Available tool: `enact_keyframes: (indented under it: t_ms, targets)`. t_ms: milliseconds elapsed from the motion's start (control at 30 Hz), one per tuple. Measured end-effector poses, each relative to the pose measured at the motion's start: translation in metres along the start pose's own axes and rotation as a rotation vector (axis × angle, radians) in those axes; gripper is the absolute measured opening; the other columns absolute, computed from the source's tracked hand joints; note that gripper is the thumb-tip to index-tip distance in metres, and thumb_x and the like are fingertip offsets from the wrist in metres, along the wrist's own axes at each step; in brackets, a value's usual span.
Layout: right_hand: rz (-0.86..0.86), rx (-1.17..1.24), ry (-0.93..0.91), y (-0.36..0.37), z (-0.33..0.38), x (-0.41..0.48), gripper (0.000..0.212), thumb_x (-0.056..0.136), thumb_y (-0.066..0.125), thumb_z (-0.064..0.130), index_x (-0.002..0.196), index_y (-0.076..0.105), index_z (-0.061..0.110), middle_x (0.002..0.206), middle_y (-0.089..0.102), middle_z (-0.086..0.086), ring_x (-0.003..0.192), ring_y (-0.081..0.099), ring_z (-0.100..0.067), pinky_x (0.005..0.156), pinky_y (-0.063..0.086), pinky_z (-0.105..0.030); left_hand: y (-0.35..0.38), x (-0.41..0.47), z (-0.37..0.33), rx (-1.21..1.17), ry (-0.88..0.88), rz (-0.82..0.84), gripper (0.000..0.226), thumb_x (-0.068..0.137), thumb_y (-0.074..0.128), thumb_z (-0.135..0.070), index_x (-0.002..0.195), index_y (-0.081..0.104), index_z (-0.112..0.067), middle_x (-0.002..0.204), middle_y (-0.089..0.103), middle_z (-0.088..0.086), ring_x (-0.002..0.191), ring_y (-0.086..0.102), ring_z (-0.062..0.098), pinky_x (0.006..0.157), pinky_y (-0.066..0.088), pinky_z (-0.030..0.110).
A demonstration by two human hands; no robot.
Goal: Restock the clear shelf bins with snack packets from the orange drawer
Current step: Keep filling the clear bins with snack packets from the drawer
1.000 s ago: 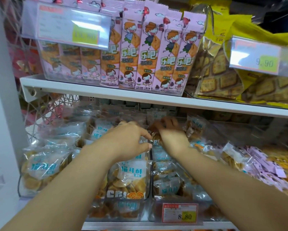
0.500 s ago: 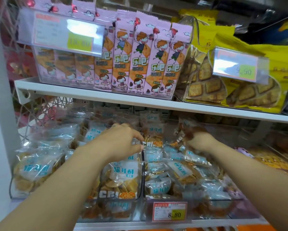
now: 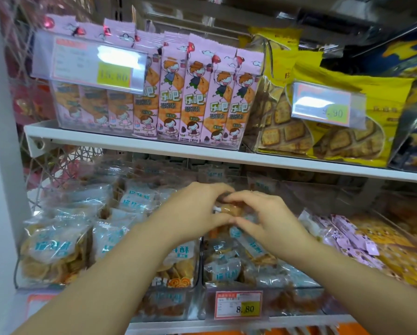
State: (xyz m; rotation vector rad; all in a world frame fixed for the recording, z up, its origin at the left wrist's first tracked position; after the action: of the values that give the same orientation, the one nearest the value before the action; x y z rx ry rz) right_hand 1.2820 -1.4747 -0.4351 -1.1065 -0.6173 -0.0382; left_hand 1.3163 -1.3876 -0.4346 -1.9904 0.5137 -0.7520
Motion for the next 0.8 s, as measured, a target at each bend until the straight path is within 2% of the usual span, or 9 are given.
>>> enact_keyframes:
  t_ms: [67,167,267,367,467,533,600,700,800]
  targets:
    - [-0.078,0.186,0.094,-0.011,-0.008,-0.004,0.035,0.075,0.078,0.020,0.099,0.060,0.037,0.101,0.064,0.023,0.096,0.059,0.005,0.085,0.044,-0.011,0.001,0.001,0.003,-0.124,-0.039,0.004,0.029,0.082,0.070,-0.040,0.109,0.064,-0.034,0.107,0.066,-0.013,0.099,0.059,0.006,0.083,0.048,0.024]
    - [-0.175,0.560,0.346,-0.013,-0.041,-0.018,0.049,0.064,0.083,0.022,0.105,0.058,0.034,0.106,0.066,0.008,0.095,0.064,-0.004,0.081,0.053,-0.022,-0.003,0.002,0.014,-0.289,-0.099,-0.058,0.011,0.081,0.073,-0.033,0.087,0.064,-0.031,0.086,0.064,-0.016,0.079,0.057,-0.001,0.060,0.040,0.007]
    - [-0.037,1.019,0.561,0.020,-0.051,-0.036,0.062,0.057,0.078,0.026,0.115,0.055,0.021,0.105,0.071,-0.006,0.092,0.069,-0.020,0.074,0.056,-0.033,-0.003,0.000,0.026,-0.520,-0.170,-0.097,0.009,0.081,0.074,-0.027,0.085,0.065,-0.027,0.087,0.069,-0.012,0.081,0.063,0.003,0.069,0.046,0.014]
    - [-0.037,1.172,0.603,0.026,-0.047,-0.039,0.045,0.067,0.070,0.017,0.110,0.058,0.009,0.091,0.073,-0.006,0.075,0.068,-0.014,0.060,0.053,-0.021,0.004,-0.002,0.030,-0.657,-0.211,-0.032,0.016,0.079,0.076,-0.024,0.090,0.064,-0.023,0.095,0.070,-0.002,0.086,0.066,0.011,0.081,0.049,0.025]
    - [-0.204,0.944,0.579,0.007,-0.067,-0.029,0.027,0.079,0.069,0.009,0.104,0.058,0.015,0.096,0.071,-0.004,0.071,0.066,-0.007,0.057,0.050,-0.019,0.005,-0.002,0.032,-0.324,-0.188,0.037,0.029,0.081,0.075,-0.024,0.105,0.059,-0.026,0.099,0.066,-0.007,0.078,0.059,0.004,0.075,0.047,0.017]
    - [-0.243,0.633,0.547,-0.004,-0.082,-0.020,0.025,0.084,0.068,0.007,0.099,0.057,0.024,0.103,0.069,-0.002,0.082,0.067,-0.010,0.069,0.054,-0.025,-0.004,-0.003,0.038,-0.074,-0.194,0.001,0.040,0.085,0.071,-0.027,0.121,0.054,-0.030,0.109,0.063,-0.011,0.089,0.058,0.005,0.085,0.050,0.026]
    - [-0.220,0.431,0.516,-0.003,-0.089,-0.006,0.026,0.085,0.068,0.010,0.105,0.059,0.024,0.102,0.067,0.000,0.084,0.065,-0.010,0.076,0.053,-0.022,-0.013,-0.005,0.043,0.038,-0.201,-0.044,0.039,0.088,0.066,-0.030,0.125,0.053,-0.031,0.117,0.061,-0.011,0.101,0.056,0.009,0.093,0.049,0.034]
    - [-0.145,0.193,0.451,0.010,-0.086,0.020,0.034,0.087,0.066,0.012,0.120,0.060,0.016,0.097,0.063,0.002,0.076,0.058,-0.003,0.063,0.040,-0.002,-0.009,-0.006,0.047,0.104,-0.197,-0.027,0.034,0.090,0.063,-0.033,0.123,0.055,-0.031,0.124,0.060,-0.008,0.114,0.054,0.012,0.097,0.047,0.038]
    - [-0.016,0.094,0.446,0.042,-0.089,0.036,0.037,0.089,0.064,0.016,0.125,0.057,0.015,0.113,0.064,-0.003,0.099,0.061,-0.017,0.077,0.041,-0.013,-0.002,-0.008,0.050,0.140,-0.204,0.017,0.031,0.091,0.061,-0.034,0.121,0.057,-0.032,0.125,0.059,-0.009,0.116,0.053,0.012,0.097,0.047,0.038]
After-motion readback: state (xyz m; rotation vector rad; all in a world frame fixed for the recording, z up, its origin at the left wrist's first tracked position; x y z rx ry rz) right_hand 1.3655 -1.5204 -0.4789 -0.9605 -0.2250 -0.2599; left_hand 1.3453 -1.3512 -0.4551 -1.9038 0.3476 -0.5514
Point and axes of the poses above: each hand's wrist, its own x-axis towards the middle knuckle, its own y-axis out of the palm, z = x × y, the point moved 10 cm from there along x, towards the middle knuckle
